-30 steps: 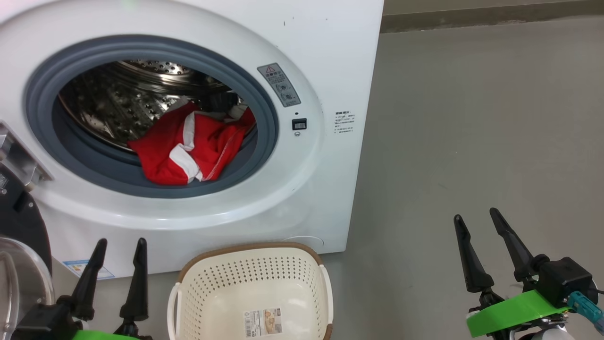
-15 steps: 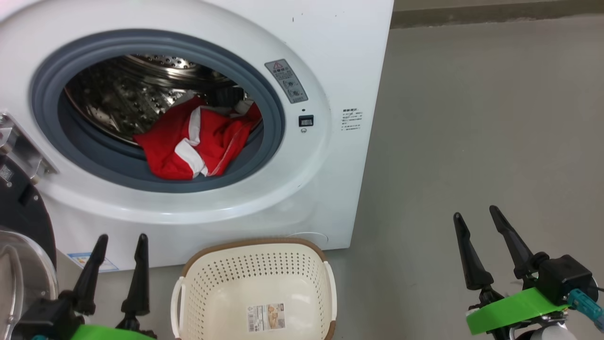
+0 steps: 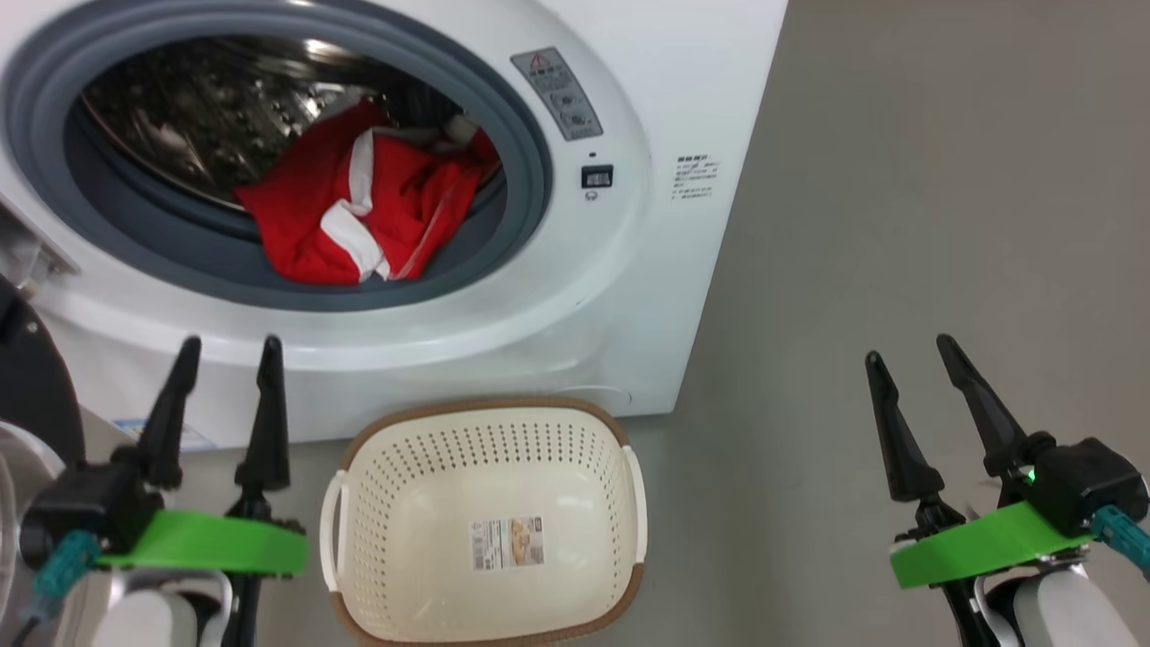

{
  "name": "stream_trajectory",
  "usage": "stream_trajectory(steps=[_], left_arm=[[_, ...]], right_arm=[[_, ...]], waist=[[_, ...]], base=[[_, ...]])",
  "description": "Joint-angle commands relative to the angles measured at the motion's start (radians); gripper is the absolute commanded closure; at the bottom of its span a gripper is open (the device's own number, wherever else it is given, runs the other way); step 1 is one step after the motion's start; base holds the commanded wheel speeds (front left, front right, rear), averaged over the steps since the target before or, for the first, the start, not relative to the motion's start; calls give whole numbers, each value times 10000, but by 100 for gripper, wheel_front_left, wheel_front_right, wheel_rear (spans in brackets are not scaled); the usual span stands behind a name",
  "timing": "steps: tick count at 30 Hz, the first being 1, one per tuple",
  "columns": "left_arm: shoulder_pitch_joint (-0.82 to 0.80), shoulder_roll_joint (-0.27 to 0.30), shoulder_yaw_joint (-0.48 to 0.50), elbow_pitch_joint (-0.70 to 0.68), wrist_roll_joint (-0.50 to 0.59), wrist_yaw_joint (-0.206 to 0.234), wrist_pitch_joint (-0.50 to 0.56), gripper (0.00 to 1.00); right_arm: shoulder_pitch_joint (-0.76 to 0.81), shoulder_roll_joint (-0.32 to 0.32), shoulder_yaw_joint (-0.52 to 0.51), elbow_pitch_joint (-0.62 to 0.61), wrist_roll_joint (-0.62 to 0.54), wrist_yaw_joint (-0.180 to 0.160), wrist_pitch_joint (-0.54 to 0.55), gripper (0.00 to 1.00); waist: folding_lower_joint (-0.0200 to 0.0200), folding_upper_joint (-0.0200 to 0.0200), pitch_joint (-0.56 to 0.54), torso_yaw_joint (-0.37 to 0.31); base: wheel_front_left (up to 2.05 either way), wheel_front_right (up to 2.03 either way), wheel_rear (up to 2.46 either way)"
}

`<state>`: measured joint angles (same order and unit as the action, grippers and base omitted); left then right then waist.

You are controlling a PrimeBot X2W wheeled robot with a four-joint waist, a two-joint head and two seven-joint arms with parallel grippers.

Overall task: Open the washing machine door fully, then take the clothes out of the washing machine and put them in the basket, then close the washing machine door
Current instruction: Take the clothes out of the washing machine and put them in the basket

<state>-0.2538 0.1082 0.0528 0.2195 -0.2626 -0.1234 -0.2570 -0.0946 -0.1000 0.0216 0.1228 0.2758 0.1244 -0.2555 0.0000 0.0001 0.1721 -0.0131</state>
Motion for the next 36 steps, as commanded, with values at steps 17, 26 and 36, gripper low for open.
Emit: stream_trajectory(steps=[17,26,36], left_arm=[[-3894,3,515,1816,346,236,-47,0],[-6235,257,4,3514,955,649,165,0],[-8326,1086,-861,5872,2152,1267,1640,0]], right_arm=[[-1163,-117,414,-538,-84,63,-63,0],[-1627,-137,530,-645,-58,63,-63,0],[-1975,42,852,-550,53,63,-63,0]], waist=[[0,-1,2363,-250],[0,-1,3309,-378],[0,-1,4114,-659]], base=[[0,0,0],[0,0,0],[0,0,0]])
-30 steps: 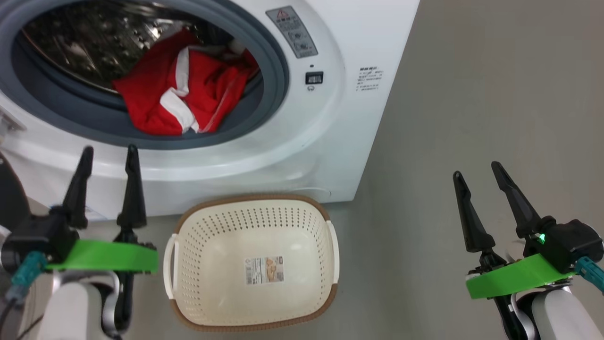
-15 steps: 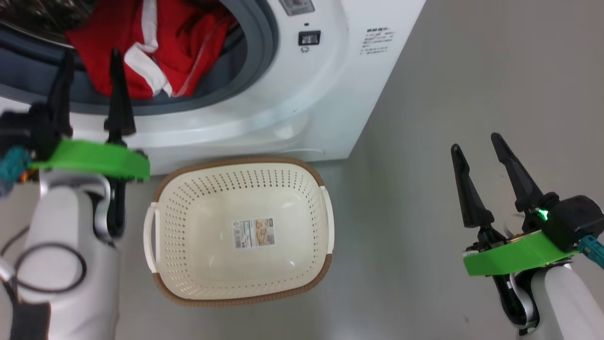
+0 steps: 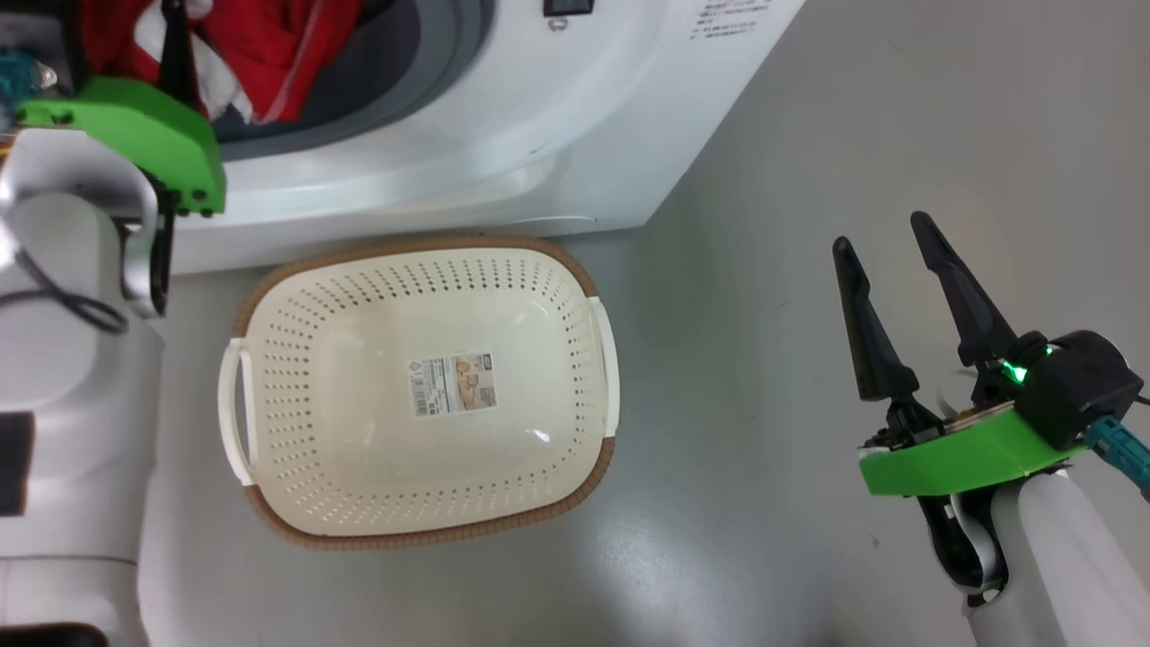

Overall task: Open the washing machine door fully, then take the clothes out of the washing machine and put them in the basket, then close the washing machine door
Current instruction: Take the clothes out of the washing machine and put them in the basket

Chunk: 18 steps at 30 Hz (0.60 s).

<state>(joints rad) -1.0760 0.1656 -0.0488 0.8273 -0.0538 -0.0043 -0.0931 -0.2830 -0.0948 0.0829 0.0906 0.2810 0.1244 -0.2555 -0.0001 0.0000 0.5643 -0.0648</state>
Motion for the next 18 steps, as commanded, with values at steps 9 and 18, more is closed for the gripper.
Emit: stream_trajectory(steps=[9,18], left_arm=[[-908,1085,-390,1110,643,242,1372,0],[-1227,1611,-734,1757,976,448,1943,35]], right_arm=[[-269,149,442,-139,227,63,-63,0],[-426,268,632,-22,381,63,-63,0]], waist=[[1,0,481,-394],[1,0,692,-587]], base=[[0,0,0],[0,0,0]])
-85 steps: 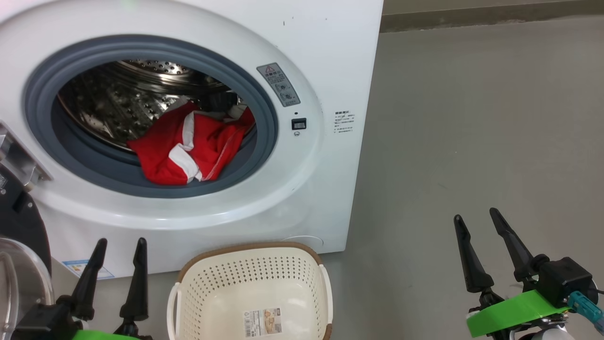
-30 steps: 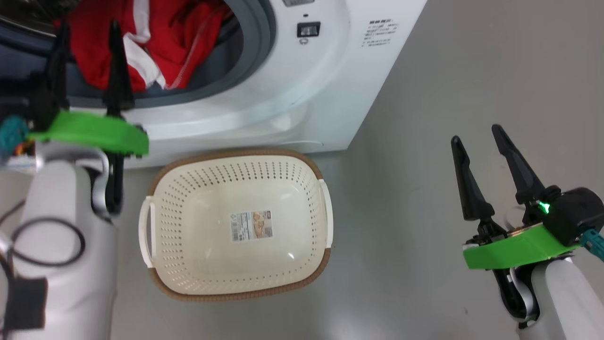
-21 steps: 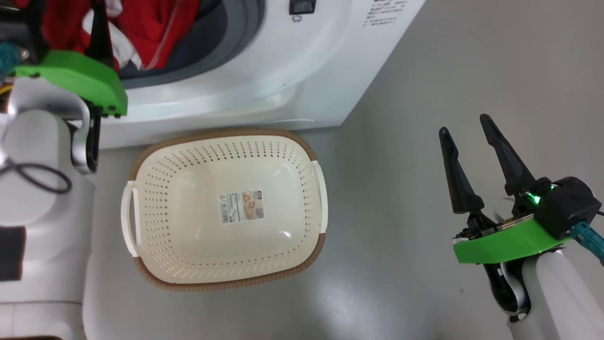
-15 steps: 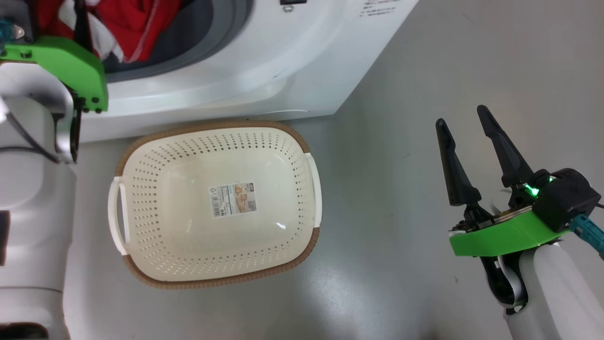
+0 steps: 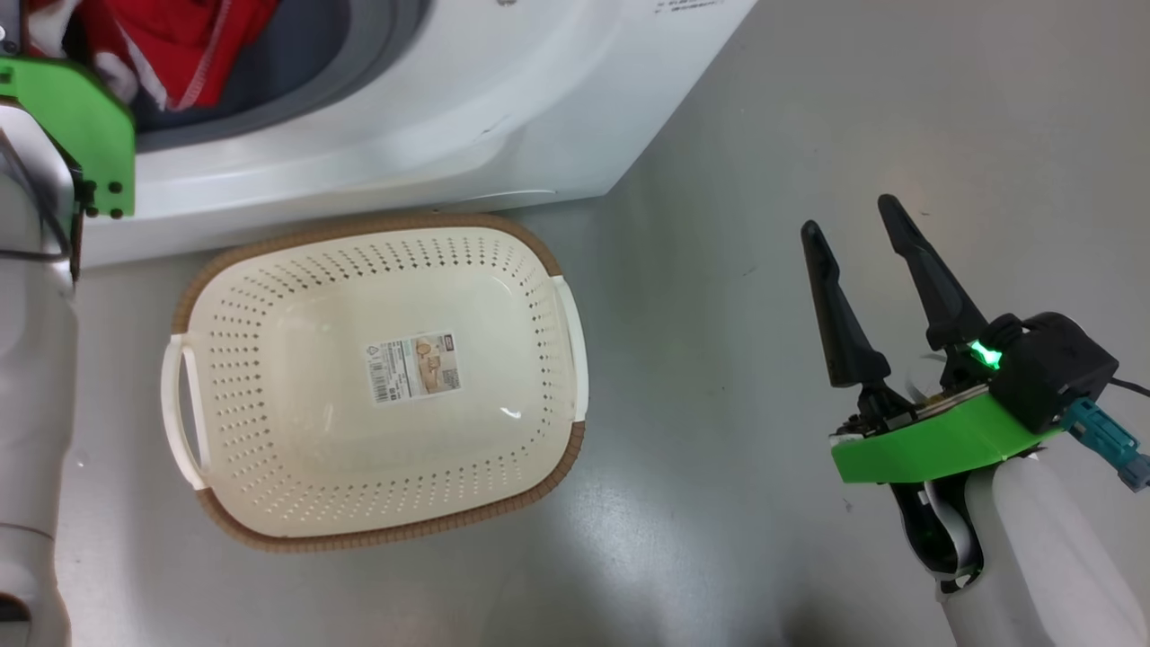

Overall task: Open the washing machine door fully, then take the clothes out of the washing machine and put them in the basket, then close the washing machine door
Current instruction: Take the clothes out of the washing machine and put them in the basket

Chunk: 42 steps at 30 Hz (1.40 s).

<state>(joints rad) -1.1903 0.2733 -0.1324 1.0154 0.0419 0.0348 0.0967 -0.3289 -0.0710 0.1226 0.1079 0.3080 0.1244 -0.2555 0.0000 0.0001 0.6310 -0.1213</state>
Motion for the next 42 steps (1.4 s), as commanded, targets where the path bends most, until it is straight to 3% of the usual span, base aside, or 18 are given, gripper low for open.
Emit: stream_trajectory(steps=[1,2,13,24,29,42], left_arm=[[-95,550,89,-46,0,24,117,82],[-115,557,94,9,-41,-9,154,100],[-30,549,139,-239,-279,354,-1233,100],[731,32,1080,-840,-1693,100,-3484,100],[1398,-145,1587,-2273,-2170,-98,-3578,100],[4318,-774,2549,-6367,-1990,-241,-3584,100]], right_arm=[[18,40,235,-182,120,63,-63,0],[4,48,232,-170,128,63,-63,0],[-84,109,248,-59,174,63,-63,0],[-80,104,173,153,290,63,-63,0],[-59,44,240,206,304,63,-63,0],[275,-63,387,384,372,63,-63,0]], waist=[[0,-1,40,-33],[0,-1,50,-42],[0,-1,-70,-76],[0,-1,-460,152],[0,-1,-726,282],[0,-1,-1828,497]], base=[[0,0,0],[0,0,0],[0,0,0],[0,0,0],[0,0,0],[0,0,0]])
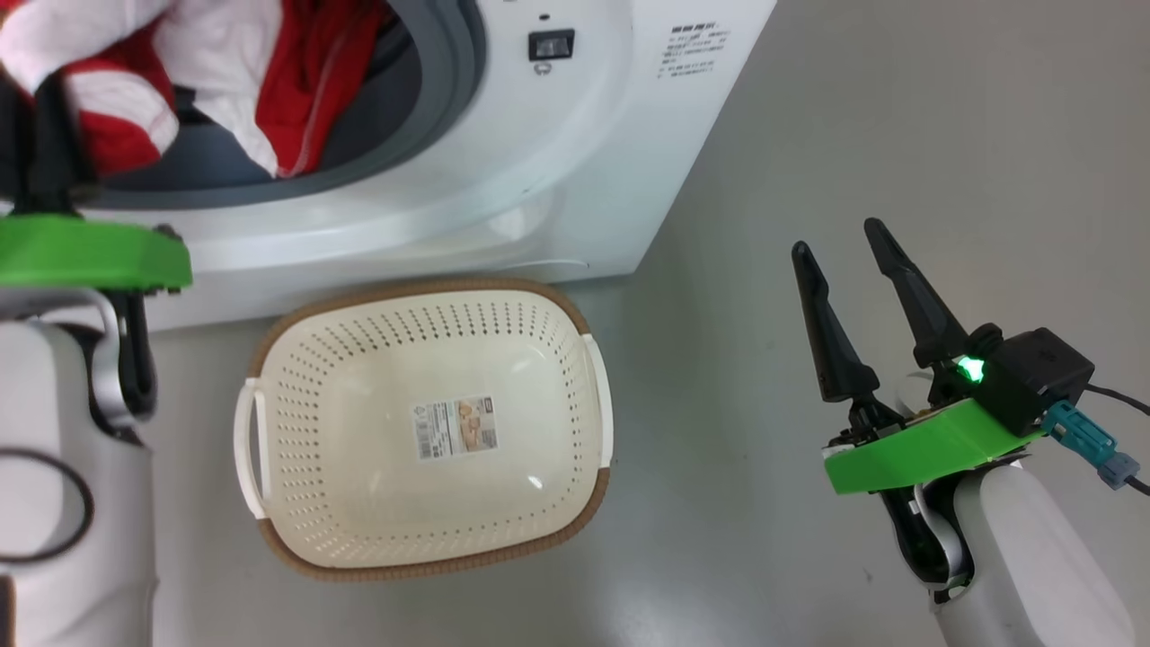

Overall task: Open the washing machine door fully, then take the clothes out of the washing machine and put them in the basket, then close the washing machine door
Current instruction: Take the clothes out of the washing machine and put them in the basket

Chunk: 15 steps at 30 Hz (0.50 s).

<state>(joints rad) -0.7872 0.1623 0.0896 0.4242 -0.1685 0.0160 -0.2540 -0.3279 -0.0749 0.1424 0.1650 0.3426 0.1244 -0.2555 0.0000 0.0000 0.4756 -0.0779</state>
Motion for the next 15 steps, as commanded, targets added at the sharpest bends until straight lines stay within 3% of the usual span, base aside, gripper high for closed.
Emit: stream_trajectory(steps=[1,15], left_arm=[[478,274,427,-684,103,-90,-77,100],[2826,-577,736,-3295,586,-584,-77,100]], right_arm=[[303,-22,194,-162,28,63,-63,0],[744,25,260,25,58,63,-63,0]], waist=[[0,0,-367,56],[0,0,-1478,-68]], base=[[0,0,0],[0,0,0]])
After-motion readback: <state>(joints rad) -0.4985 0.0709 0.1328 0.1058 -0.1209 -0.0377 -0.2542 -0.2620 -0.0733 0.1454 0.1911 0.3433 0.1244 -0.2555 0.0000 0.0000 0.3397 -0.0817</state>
